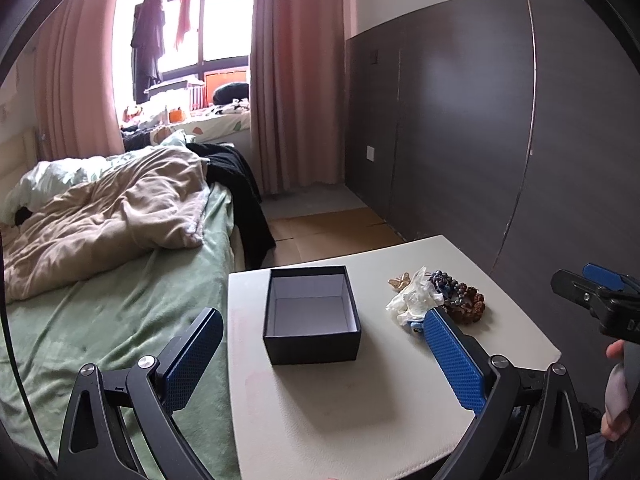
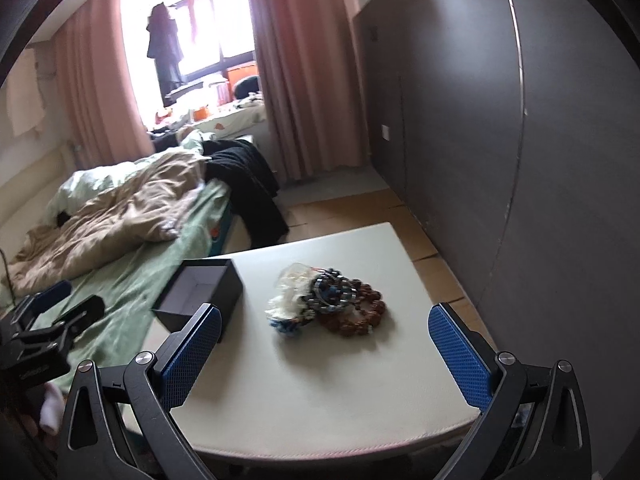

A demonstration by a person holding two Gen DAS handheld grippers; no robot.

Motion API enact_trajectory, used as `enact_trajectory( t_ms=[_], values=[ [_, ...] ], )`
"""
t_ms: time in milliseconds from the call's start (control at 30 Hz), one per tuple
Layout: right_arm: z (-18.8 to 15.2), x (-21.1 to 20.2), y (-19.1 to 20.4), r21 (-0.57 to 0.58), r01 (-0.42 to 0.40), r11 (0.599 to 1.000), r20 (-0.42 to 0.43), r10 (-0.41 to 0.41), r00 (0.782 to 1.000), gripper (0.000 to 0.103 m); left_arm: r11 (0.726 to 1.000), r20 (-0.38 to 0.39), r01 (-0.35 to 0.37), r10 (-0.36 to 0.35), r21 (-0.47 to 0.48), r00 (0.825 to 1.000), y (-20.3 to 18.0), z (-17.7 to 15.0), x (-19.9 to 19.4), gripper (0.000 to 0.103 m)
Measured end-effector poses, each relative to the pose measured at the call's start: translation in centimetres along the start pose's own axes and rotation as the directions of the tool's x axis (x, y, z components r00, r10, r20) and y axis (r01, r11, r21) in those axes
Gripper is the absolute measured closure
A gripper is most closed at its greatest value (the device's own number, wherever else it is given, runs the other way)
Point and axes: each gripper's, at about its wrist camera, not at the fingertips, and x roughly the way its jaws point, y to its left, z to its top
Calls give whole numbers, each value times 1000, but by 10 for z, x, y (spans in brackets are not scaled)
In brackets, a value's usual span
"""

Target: Organize jewelry

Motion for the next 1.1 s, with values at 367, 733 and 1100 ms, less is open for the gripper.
enact_trajectory(
  t_ms=[367, 733, 1100],
  values=[
    [3, 32, -34, 139, -3, 990, -46, 10, 999, 7, 997, -61, 79, -80, -24, 995, -16, 7, 47, 9],
    [4, 69, -65, 288, -44, 957, -121, 82, 989, 15, 985, -111, 172, -168, 25, 980, -53, 13, 87, 26],
    [0, 114, -85, 472, -149, 869, -177, 259, 950, 39, 958, -187, 272, -251, 91, 950, -97, 14, 127, 37]
  ],
)
